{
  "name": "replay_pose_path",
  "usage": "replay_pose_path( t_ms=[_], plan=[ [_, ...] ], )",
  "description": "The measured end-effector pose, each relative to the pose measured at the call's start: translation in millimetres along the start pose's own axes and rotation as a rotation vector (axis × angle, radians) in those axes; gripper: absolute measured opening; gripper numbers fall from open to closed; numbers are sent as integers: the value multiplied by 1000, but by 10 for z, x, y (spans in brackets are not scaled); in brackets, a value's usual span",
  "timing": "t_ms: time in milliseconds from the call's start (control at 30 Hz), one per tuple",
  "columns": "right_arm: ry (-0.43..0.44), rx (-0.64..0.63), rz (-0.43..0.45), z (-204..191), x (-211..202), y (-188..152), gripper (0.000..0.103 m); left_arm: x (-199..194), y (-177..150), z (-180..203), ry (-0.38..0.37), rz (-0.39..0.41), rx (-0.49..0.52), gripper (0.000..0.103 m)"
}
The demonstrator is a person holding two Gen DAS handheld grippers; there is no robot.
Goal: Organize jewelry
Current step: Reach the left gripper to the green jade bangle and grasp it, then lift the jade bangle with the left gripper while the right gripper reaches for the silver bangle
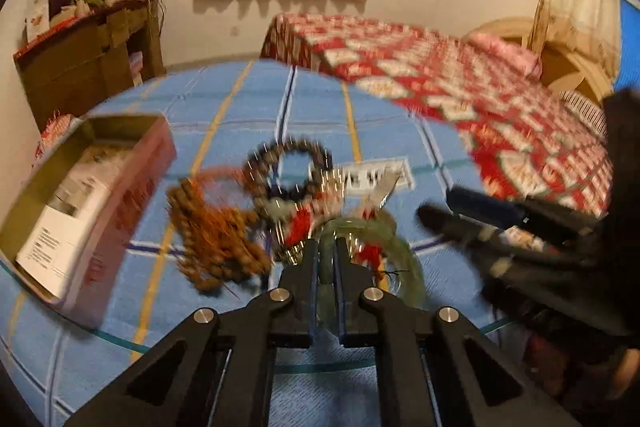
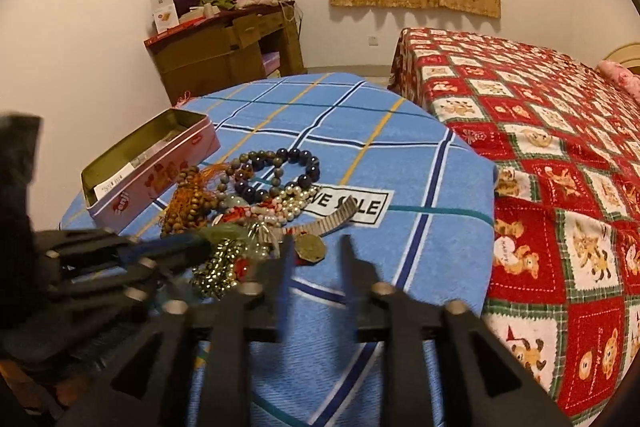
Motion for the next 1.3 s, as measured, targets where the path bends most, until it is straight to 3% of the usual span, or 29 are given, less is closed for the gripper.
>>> replay_pose_path(
  t_ms=[33,233,367,733,900,967,1133,1200,1233,1300],
  plan=[
    [-5,-1,11,5,-19,5,67,-99,56,-32,-3,28,-3,6],
    [43,-21,5,-137,9,16,69,-357,243,-382,22,100,-66,6],
    [56,-91,-48,-337,180,-43,78,-295,245,-649,88,100,-101,6],
    [-12,-153,-220,-391,651,-190,78,-157,50,-707,76,44,-110,6],
    [-5,-120,-216,-397,642,-153,78,-140,13,-660,65,35,-102,6],
    [-6,-126,-239,-420,687,-171,70,-149,12,-669,65,38,-103,6],
    [7,-116,-216,-443,592,-164,68,-162,13,-691,65,43,-111,6],
    [10,-112,-186,-465,498,-102,40,-155,10,-706,64,41,-116,6],
    [23,-106,-182,-474,475,-77,21,-152,7,-712,64,40,-119,6],
    [34,-100,-190,-480,453,-52,19,-156,11,-726,63,41,-123,6]
  ],
)
Point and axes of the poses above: each gripper's, at about its wrist camera, not at the fingertips, and x roughly the way its jaws point, z to its right, y to its top, the point moved 8 cm from there along x, roughly the way its jaws point, and after that the axes turned 15 degrees about y, right-handed, at the moved point
